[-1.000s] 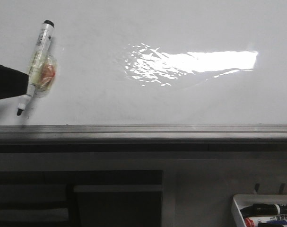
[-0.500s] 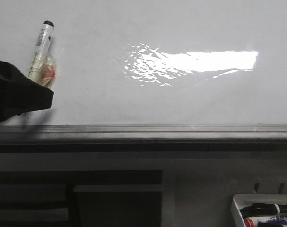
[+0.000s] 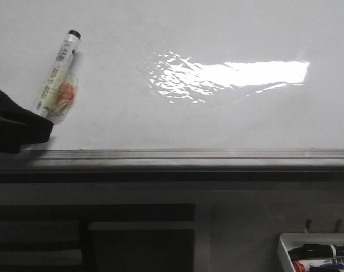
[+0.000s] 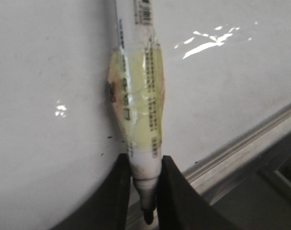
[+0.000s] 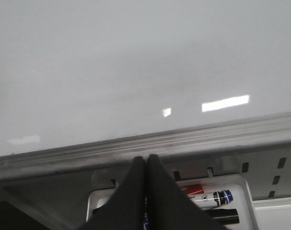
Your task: Write number 5 on whiteboard
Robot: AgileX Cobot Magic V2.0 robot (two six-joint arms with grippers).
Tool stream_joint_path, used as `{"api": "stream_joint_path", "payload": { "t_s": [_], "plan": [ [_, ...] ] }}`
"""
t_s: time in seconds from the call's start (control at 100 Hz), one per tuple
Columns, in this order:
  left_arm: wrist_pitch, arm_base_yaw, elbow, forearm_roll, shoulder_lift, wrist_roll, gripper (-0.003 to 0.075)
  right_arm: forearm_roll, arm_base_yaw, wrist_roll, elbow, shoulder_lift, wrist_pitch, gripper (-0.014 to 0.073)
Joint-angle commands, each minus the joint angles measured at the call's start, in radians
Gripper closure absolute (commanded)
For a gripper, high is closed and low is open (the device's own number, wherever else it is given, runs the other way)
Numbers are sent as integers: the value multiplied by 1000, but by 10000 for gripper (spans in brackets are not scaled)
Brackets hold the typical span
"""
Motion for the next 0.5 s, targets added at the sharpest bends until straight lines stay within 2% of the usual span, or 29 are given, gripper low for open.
{"api": "stream_joint_path", "payload": {
  "t_s": [0.0,0.09,0.23,0.38,0.49],
  "plan": [
    [-66,3,-24,129,-58,-2,741,-71,-5,-5,-89,15,-7,655],
    [-66,3,-24,268,-97,-2,741,-150,14,-5,-151,17,6,655],
    [-95,3,-24,391,-117,-2,741,-169,102,-5,-237,35,53,655],
    [-166,3,-24,537,-115,-2,741,-179,294,-15,-305,85,115,655],
    [-217,3,-24,643,-115,-2,741,-180,467,-82,-344,134,115,655]
  ]
}}
